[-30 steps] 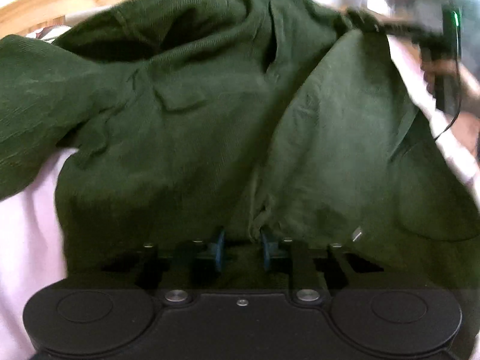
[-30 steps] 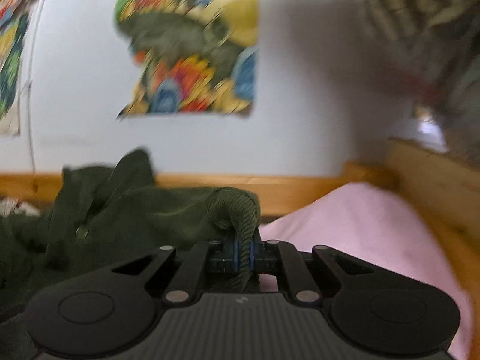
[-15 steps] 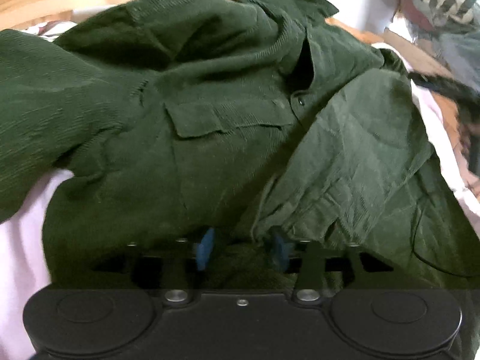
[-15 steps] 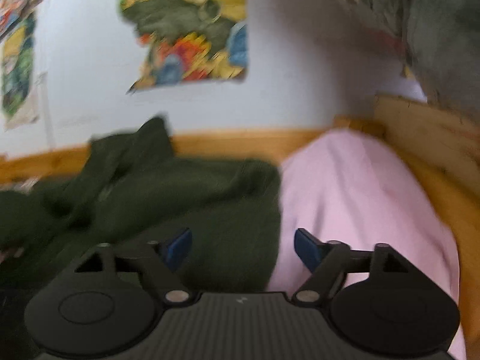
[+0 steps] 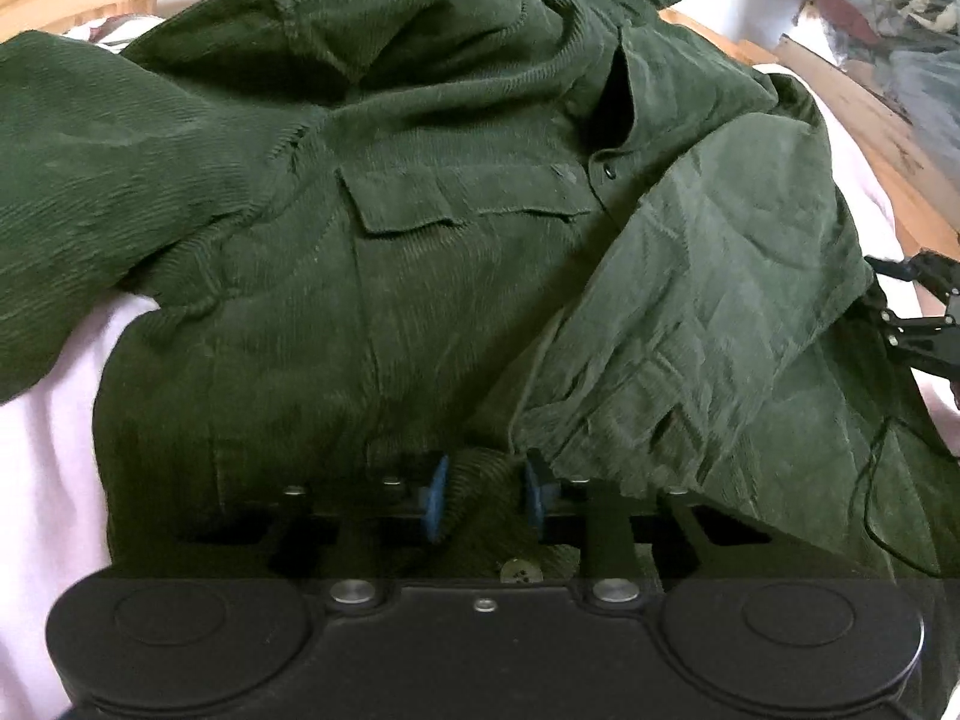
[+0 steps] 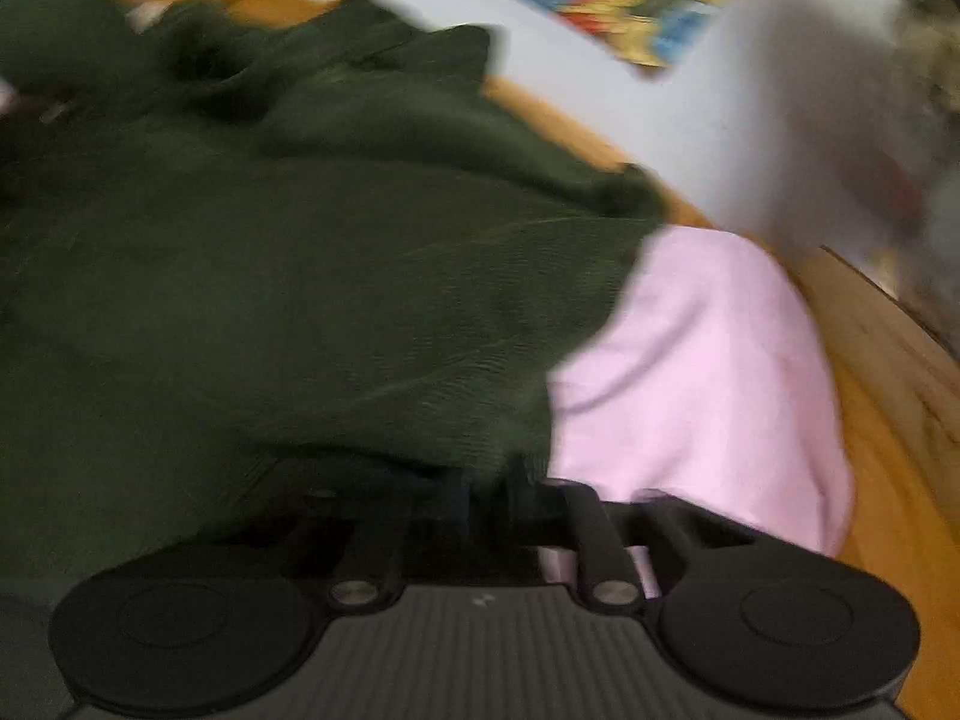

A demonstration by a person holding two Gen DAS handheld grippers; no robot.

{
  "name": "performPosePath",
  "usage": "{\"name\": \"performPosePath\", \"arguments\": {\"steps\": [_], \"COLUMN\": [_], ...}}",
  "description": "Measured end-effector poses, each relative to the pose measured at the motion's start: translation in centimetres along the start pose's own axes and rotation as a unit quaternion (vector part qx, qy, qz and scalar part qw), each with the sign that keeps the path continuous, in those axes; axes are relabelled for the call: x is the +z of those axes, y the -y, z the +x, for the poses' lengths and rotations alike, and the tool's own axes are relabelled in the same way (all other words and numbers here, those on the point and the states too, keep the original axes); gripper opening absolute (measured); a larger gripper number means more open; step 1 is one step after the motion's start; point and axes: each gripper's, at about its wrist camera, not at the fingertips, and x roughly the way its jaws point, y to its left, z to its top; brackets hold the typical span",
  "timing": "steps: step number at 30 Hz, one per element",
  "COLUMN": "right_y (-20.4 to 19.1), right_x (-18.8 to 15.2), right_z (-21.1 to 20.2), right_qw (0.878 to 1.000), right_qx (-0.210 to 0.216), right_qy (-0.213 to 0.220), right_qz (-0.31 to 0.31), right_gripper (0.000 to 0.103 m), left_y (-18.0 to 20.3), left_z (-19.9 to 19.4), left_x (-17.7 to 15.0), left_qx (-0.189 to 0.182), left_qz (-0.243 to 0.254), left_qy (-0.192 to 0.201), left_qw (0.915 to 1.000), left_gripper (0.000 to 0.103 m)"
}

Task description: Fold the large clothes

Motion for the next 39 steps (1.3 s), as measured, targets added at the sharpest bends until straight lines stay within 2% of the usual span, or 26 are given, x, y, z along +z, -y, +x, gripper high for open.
{"name": "performPosePath", "arguments": {"steps": [3,8,11,13,14,15,16,17,19,20,22,23,26,28,31,34,36,38,39], "right_y": [0.1,-0.6,-0.6,-0.8,-1.2,-1.6,-2.2,-2.8,-4.5,-5.2,-6.9,-7.9,-10.4,-11.7,-13.0,-13.6,-13.8,-14.1,-14.0], "right_x": [-0.9,-0.9,-0.5,-0.2,0.0,0.2,0.4,0.7,1.1,1.3,1.8,1.8,1.8,1.6,1.3,0.6,0.3,-0.1,-0.3], "right_z": [0.3,0.4,-1.3,-2.4,-3.3,-4.1,-5.1,-5.9,-7.9,-8.7,-9.8,-10.2,-10.8,-11.0,-10.9,-11.2,-11.1,-11.2,-11.3], "right_qw": [1.0,0.999,0.998,0.997,0.996,0.996,0.995,0.995,0.992,0.99,0.984,0.98,0.97,0.962,0.952,0.948,0.946,0.945,0.944], "right_qx": [-0.016,-0.026,-0.027,-0.023,-0.018,-0.014,-0.008,-0.001,0.016,0.025,0.054,0.065,0.093,0.101,0.129,0.143,0.148,0.151,0.15], "right_qy": [-0.014,-0.02,-0.029,-0.022,-0.017,-0.01,0.001,0.009,0.032,0.039,0.051,0.055,0.058,0.059,0.045,0.036,0.036,0.039,0.039], "right_qz": [0.004,0.031,0.055,0.074,0.084,0.092,0.099,0.104,0.122,0.133,0.165,0.182,0.216,0.246,0.273,0.283,0.286,0.288,0.292], "right_gripper": [0.01,0.012,0.031,0.049,0.054,0.065,0.072,0.075,0.087,0.089,0.095,0.097,0.101,0.103,0.103,0.103,0.103,0.103,0.103], "left_y": [-0.3,0.0,-0.2,-0.6,-0.8,-1.0,-1.2,-1.5,-2.6,-3.4,-5.0,-6.0,-8.9,-11.1,-14.5,-17.4,-18.7,-19.8,-20.1], "left_z": [-1.0,0.2,0.0,-1.1,-1.8,-2.4,-3.3,-4.4,-7.3,-9.0,-12.0,-13.4,-17.5,-19.7,-21.9,-23.4,-23.5,-23.2,-23.1], "left_x": [0.1,-0.4,-0.4,-0.5,-0.5,-0.6,-0.7,-0.9,-1.7,-2.3,-3.4,-3.8,-4.6,-4.7,-4.9,-5.9,-5.9,-5.7,-6.0], "left_qx": [-0.011,0.005,0.001,-0.009,-0.009,-0.007,-0.003,0.004,0.028,0.048,0.101,0.13,0.224,0.273,0.318,0.317,0.307,0.304,0.304], "left_qz": [-0.023,-0.005,-0.009,-0.021,-0.023,-0.024,-0.027,-0.029,-0.046,-0.059,-0.088,-0.105,-0.131,-0.154,-0.22,-0.29,-0.33,-0.367,-0.377], "left_qy": [0.008,-0.005,0.003,0.01,0.017,0.021,0.028,0.038,0.076,0.101,0.143,0.164,0.222,0.249,0.27,0.302,0.316,0.321,0.323], "left_qw": [0.9996,1.0,0.9999,0.9997,0.9996,0.9995,0.9992,0.9988,0.9956,0.992,0.9806,0.9723,0.9398,0.9162,0.8818,0.8511,0.8345,0.8183,0.8132], "left_gripper": [0.023,0.025,0.031,0.036,0.043,0.049,0.061,0.072,0.079,0.084,0.09,0.094,0.099,0.102,0.102,0.102,0.092,0.065,0.051]}}
